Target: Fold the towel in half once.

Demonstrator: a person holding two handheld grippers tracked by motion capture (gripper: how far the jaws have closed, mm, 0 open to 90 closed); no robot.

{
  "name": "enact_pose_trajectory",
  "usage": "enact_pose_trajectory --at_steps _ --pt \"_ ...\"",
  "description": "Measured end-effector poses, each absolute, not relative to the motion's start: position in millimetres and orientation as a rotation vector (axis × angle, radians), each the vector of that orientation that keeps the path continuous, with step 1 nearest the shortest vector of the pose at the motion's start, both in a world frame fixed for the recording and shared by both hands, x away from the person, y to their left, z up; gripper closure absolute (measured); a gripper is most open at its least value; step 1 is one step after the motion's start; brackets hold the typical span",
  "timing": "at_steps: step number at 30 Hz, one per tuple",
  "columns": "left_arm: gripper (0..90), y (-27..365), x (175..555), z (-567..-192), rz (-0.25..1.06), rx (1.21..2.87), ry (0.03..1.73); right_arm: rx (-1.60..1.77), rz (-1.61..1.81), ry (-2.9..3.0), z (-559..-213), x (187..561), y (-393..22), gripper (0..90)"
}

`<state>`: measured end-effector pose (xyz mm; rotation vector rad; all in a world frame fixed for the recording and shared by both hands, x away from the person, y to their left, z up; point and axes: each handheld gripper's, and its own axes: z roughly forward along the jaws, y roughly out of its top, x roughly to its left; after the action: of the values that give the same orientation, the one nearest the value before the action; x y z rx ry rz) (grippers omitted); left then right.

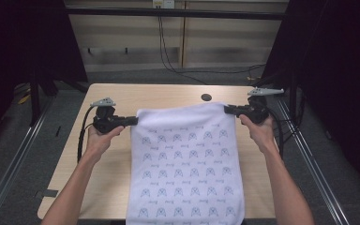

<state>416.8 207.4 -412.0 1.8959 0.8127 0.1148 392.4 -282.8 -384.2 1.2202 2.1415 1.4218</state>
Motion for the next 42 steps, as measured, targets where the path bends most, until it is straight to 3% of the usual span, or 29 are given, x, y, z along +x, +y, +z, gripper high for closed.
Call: enact_pose_trajectory --at_steps 15,18,25,34,42 --pt "87.5 206 436 -323 0.270 1.743 0.771 1.165 1.441 1.989 -309 414 -291 85.4" --pt "87.7 203 428 -323 0.252 1.745 0.739 1.142 1.516 1.967 -300 408 -292 85.5" --pt "87.7 211 391 -359 0.177 1.804 0.698 1.125 1.500 2.065 -333 369 -304 85.6" --pt "87.7 224 305 -390 0.068 1.826 0.668 1.088 1.401 2.265 -366 286 -295 85.7" --pt "87.6 218 262 -435 -0.053 1.990 0.705 1.165 1.327 2.433 -424 219 -293 86.0"
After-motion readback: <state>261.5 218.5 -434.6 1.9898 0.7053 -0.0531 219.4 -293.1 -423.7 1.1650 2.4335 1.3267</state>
